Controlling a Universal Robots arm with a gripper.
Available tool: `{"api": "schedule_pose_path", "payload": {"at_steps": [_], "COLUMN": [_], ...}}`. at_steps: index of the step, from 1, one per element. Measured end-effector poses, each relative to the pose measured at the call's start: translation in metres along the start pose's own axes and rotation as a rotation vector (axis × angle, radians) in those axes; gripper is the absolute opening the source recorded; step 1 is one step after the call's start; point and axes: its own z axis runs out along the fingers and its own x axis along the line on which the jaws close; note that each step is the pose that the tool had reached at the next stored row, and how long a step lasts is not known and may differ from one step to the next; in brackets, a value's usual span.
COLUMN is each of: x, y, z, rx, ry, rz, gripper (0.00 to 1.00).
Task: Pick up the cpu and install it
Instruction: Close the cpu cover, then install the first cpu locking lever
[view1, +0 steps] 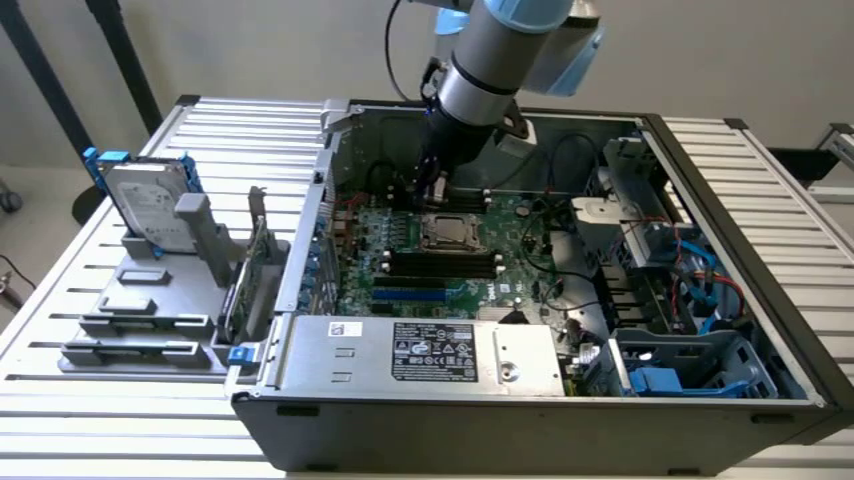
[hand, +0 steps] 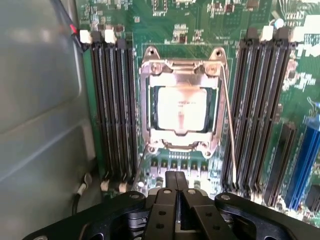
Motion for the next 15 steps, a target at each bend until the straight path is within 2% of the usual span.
{"api": "schedule_pose_path", "payload": {"at_steps": [3, 4, 15], "x": [-0.0007, -0.0006, -0.0007], "y": [-0.0099, -0.011, -0.011], "z": [0.0015, 0.0018, 0.0018], "rx": [0.0001, 0.0, 0.0002], "ry": [0.0031, 0.0031, 0.0033], "rz": [-0.001, -0.001, -0.001], "gripper": [0.11, 0.11, 0.11]}}
